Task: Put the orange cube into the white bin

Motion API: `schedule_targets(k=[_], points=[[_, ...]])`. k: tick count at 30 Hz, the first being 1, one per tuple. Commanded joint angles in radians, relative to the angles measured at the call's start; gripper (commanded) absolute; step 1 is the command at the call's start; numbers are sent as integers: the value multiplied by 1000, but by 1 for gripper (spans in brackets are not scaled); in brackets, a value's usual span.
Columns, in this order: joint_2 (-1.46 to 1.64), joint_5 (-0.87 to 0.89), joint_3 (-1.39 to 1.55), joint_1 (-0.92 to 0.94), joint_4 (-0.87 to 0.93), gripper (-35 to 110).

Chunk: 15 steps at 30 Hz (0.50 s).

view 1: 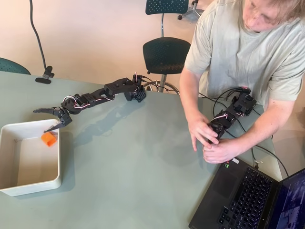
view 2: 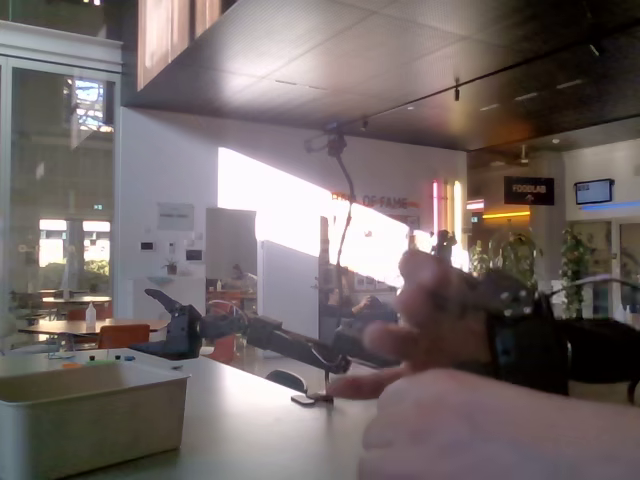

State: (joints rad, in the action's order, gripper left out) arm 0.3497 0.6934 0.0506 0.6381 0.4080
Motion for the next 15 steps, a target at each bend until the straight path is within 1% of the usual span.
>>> schedule_targets(k=[1,5,9,12,15], points=[[106,-3,-49,34,52,63],[282,-26,-51,61,272,63],[442,-100,-51,51,503,63],[548,-225,-51,44,667,63],[627,-407,-51,2,821,63]])
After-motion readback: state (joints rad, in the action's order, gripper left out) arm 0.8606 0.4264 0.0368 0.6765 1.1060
